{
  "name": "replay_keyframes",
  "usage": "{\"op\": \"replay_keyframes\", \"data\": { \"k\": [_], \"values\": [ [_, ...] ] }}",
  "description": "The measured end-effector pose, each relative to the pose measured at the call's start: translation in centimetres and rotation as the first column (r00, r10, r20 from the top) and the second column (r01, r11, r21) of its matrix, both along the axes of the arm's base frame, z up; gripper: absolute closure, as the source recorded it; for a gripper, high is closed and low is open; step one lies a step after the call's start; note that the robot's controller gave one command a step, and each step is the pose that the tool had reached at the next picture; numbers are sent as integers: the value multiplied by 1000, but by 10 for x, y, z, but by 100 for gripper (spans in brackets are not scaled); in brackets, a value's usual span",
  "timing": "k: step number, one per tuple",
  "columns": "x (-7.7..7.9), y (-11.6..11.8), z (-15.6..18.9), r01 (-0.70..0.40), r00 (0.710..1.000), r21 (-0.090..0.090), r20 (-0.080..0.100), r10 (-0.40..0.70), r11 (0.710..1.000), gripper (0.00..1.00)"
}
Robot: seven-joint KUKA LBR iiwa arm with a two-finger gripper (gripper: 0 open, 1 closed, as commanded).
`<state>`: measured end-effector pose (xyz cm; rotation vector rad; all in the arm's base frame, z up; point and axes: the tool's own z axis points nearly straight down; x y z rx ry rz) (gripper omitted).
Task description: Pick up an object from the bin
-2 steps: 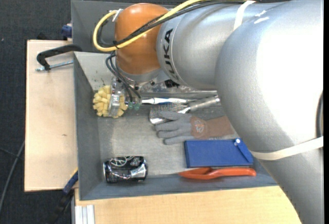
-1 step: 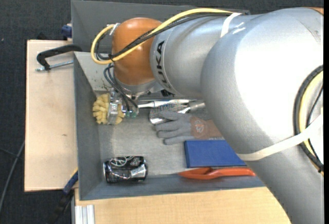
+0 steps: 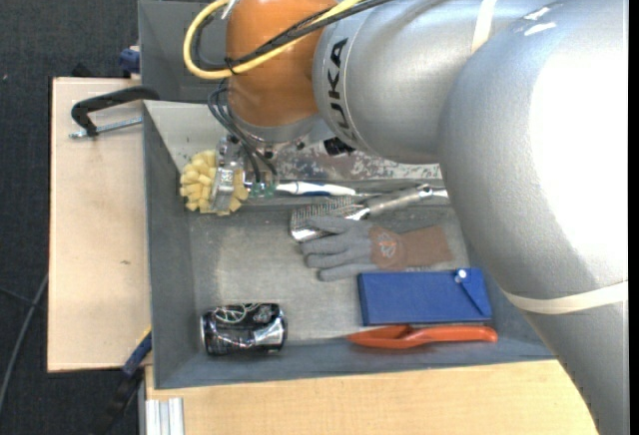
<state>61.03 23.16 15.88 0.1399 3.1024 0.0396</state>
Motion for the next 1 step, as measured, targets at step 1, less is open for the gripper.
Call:
{"op": "replay_keyframes", "data": {
  "k": [1],
  "values": [
    [-2, -1, 9, 0, 1000, -4, -11, 0, 1000, 100]
  ]
}}
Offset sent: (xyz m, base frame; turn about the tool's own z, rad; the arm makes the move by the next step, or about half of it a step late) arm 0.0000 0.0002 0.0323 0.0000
